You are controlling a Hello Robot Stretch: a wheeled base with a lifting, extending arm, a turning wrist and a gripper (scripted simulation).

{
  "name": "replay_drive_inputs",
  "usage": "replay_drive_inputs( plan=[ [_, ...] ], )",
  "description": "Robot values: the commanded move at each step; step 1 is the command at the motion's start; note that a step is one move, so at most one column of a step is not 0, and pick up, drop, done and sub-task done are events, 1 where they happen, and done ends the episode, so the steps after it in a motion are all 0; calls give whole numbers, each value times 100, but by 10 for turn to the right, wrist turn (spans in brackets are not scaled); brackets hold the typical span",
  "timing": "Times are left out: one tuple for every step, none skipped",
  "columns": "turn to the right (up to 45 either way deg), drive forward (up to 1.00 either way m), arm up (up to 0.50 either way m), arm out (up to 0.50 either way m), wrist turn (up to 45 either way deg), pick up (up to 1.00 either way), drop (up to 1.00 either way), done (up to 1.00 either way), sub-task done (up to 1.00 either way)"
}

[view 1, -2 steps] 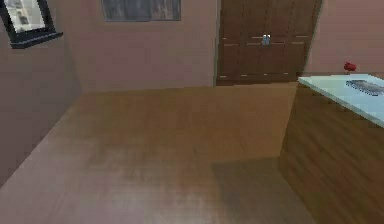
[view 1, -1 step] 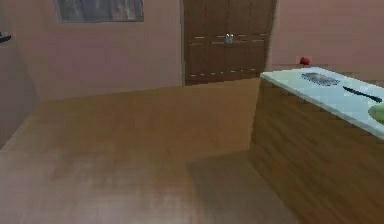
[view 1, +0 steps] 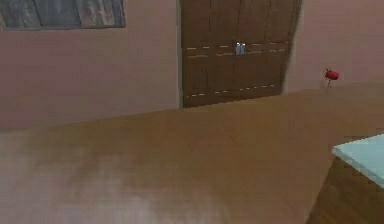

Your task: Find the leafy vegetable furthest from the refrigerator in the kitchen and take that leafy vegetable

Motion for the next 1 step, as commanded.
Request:
replay_drive_inputs(
  plan=[
    [0,85,0,0,0,0,0,0,0]
  ],
)
